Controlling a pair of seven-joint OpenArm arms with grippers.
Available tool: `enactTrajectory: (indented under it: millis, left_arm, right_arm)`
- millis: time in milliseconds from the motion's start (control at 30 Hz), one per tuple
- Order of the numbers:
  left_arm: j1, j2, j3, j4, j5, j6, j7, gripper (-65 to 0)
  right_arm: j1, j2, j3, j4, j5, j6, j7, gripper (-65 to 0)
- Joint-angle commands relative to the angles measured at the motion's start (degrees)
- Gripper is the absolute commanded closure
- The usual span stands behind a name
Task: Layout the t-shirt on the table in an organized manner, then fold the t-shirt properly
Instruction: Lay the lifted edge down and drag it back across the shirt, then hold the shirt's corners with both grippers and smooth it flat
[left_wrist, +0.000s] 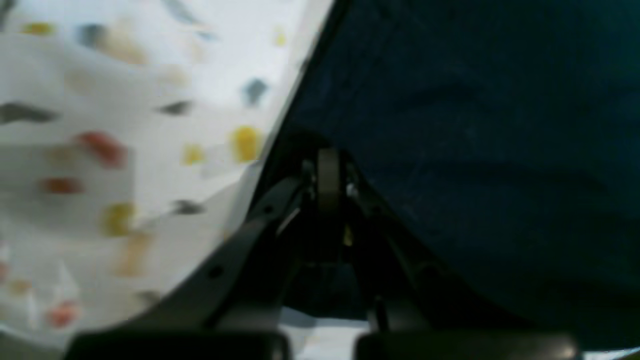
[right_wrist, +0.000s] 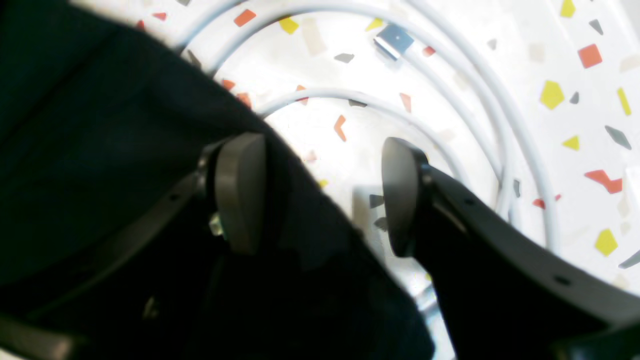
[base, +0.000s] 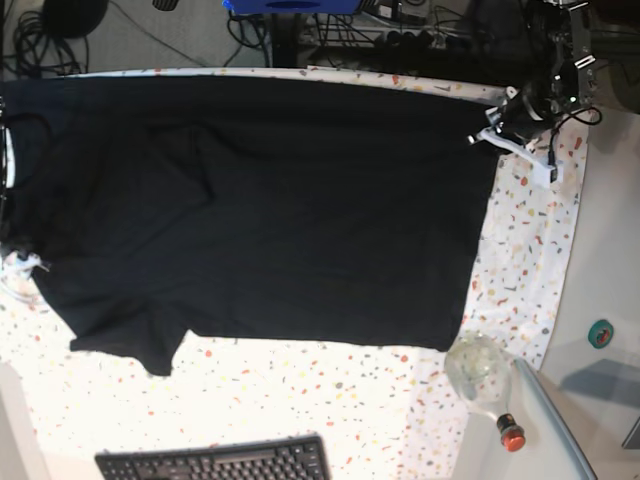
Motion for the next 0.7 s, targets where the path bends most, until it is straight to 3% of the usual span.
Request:
enactTrajectory:
  millis: [0,400,533,667]
  left_arm:
    - [0.4,-0.62,-1.53,0.28,1.45,0.73,0.55,0.0]
    - [1.63,0.35,-3.82,6.43,1.45,0.56,0.55,0.0]
    - [1.46,0.44,-3.82,8.89,1.45,0.56,0.55,0.0]
    - [1.46,0.44,-3.91,10.91,1.36,0.56,0.64,0.0]
  right_arm:
    - [1.13,1.13,0.05,-0.04,0.17,0.12,1.44,-34.7]
    - [1.3,-0.54,0.58,0.58,0.26,0.39,1.0,-34.4]
    - [0.43,-0.36,0.76,7.43,0.26,0.39,-4.98,-34.2]
    - [0.6,-0.45,0.76,7.08,0.26,0.12,-5.68,-34.2]
